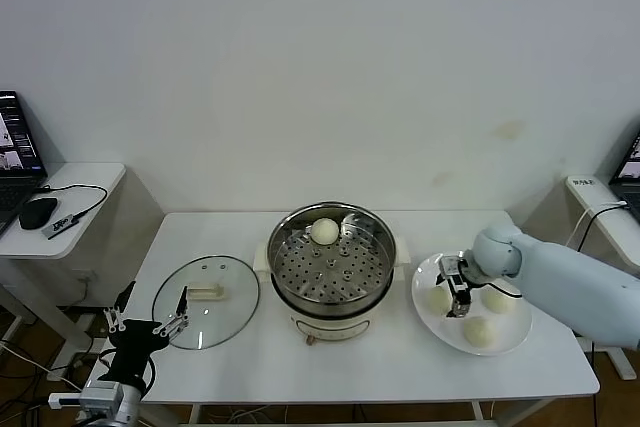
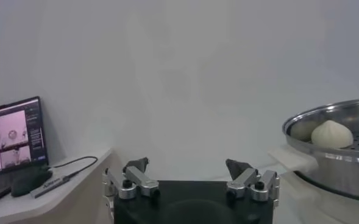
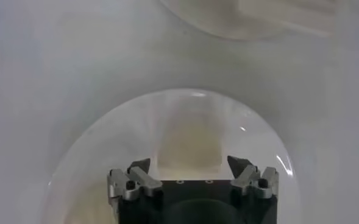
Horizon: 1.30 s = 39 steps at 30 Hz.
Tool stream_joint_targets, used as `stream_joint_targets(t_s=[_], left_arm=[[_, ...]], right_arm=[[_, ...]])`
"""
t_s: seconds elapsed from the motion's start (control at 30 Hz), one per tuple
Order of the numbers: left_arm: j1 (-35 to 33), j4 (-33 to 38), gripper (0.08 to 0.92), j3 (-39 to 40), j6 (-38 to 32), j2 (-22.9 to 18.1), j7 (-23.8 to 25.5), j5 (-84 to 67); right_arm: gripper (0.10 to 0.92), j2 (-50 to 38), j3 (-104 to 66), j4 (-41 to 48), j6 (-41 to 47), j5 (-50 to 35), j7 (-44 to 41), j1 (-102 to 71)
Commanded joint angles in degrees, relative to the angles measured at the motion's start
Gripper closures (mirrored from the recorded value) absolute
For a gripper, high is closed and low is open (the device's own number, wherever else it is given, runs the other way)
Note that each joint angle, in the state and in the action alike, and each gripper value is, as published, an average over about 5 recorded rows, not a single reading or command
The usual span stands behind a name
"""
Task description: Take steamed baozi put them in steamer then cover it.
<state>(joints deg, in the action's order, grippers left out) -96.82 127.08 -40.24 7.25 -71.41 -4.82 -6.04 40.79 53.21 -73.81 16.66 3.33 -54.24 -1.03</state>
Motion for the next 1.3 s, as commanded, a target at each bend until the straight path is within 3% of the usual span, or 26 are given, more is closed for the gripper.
stream_joint_targets(t_s=[0.03, 0.4, 0.83, 1.07, 1.3], left_arm=[[0.0, -0.2, 0.177, 0.0, 0.0, -0.2, -0.1, 0.1], [0.0, 0.0, 0.177, 0.0, 0.0, -0.5, -0.2, 0.1], [0.3, 1.0, 0.177, 0.7, 0.2, 0.1, -0.2, 0.1], [0.7, 1.4, 0.177, 0.8, 0.4, 0.7, -0.1, -0.2], [0.8, 1.3, 0.177, 0.5, 0.4, 0.5, 0.0, -0.2]], right_arm=[[0.315, 1.8, -1.5, 1.7, 0.3, 0.6, 0.0, -1.8], [0.486, -2.0, -1.6, -0.8, 0.5, -0.2, -1.6, 2.7], [0.494, -9.2, 11.4, -9.5, 3.2, -11.5, -2.7, 29.6], [0.483, -2.1, 21.3, -14.8, 7.7, -21.5, -0.2, 44.9], [0.482, 9.7, 20.6, -16.1, 13.5, -30.7, 4.7, 43.1]])
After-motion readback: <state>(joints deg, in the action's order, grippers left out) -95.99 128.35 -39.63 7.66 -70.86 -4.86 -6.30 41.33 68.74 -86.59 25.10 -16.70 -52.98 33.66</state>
